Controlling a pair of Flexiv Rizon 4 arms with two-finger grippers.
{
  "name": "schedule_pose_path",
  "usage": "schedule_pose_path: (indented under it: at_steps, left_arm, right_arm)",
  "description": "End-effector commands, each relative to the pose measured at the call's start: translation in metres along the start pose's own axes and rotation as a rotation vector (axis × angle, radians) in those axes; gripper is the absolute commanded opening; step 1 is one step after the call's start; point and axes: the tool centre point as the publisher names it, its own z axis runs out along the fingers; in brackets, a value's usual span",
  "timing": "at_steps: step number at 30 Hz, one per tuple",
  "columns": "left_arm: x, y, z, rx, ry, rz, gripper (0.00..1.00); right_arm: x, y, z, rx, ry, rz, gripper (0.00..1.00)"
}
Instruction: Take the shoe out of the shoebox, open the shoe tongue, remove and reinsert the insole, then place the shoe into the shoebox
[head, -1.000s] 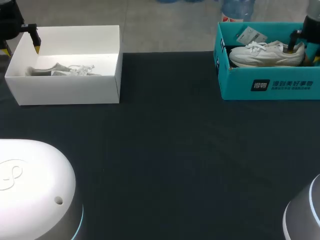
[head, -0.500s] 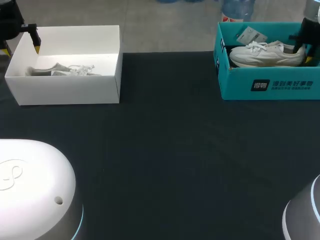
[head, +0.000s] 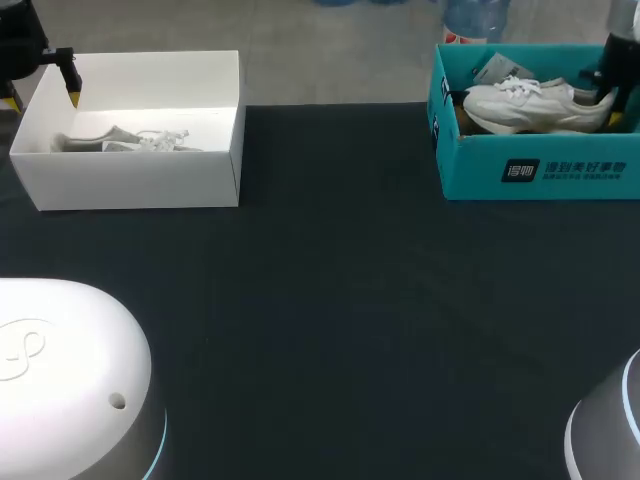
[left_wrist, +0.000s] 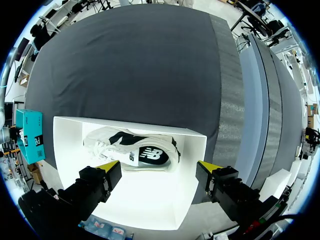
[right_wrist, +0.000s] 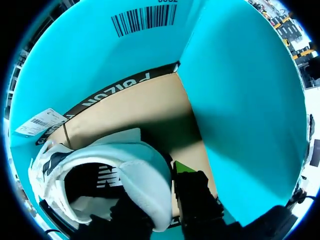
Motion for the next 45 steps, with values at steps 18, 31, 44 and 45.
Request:
schedule_pose_path:
  at_steps: [18, 31, 44, 45]
  left_arm:
    - [0.0, -0.001, 0.0, -0.002, 0.003, 0.0, 1.0]
    - [0.0, -0.001, 0.0, -0.002, 0.003, 0.0, 1.0]
    - [0.0, -0.001, 0.0, -0.002, 0.003, 0.0, 1.0]
    - [0.0, -0.001, 0.0, -0.002, 0.003, 0.0, 1.0]
  right_arm:
    - [-0.013, -0.007, -0.099, -0.024, -0.037, -0.056, 0.0]
    - [-0.006, -0.014, -0.167, -0.087, -0.07, -0.096, 0.0]
    - [0.002, -0.016, -0.193, -0.127, -0.058, -0.087, 0.0]
    - [0.002, -0.016, -0.193, -0.127, -0.058, -0.087, 0.0]
